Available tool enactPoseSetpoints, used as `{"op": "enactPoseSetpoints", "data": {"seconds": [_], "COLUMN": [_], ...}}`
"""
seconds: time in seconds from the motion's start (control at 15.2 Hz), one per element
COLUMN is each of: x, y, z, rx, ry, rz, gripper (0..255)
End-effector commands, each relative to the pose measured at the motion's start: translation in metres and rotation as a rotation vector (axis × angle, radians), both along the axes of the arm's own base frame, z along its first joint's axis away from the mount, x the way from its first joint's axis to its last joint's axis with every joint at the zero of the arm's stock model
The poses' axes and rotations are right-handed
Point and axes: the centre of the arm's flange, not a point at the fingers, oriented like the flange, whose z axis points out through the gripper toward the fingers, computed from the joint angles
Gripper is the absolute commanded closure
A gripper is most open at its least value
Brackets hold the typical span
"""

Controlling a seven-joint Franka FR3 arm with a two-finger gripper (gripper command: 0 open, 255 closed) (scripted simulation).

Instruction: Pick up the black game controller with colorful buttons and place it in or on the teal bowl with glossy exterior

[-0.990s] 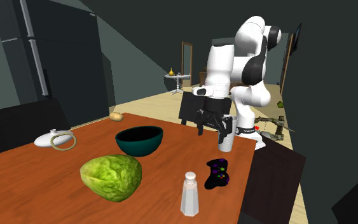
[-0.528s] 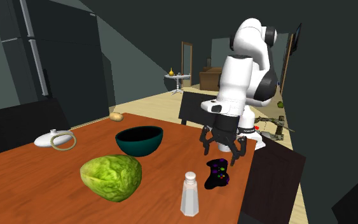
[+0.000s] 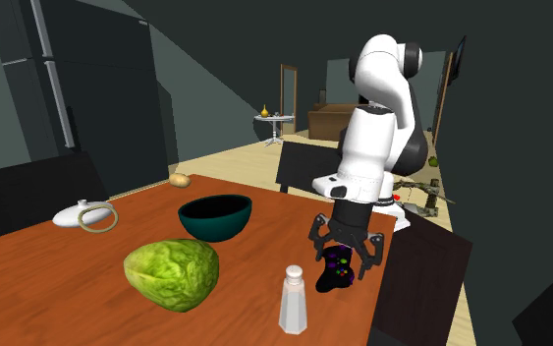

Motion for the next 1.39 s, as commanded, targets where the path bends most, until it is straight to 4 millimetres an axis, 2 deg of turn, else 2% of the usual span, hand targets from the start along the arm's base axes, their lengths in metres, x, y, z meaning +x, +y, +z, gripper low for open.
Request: {"op": "enactPoseSetpoints", "data": {"seconds": [0.0,0.46,0.53,1.12,1.32], "x": [0.002,0.002,0.002,0.002,0.002], "y": [0.0,0.0,0.0,0.0,0.0], "z": [-0.009,-0.009,-0.009,-0.009,0.007], "rx": [0.0,0.0,0.0,0.0,0.0], "ry": [0.0,0.0,0.0,0.0,0.0], "rz": [0.0,0.0,0.0,0.0,0.0], "gripper": [0,0,255,255,255]}}
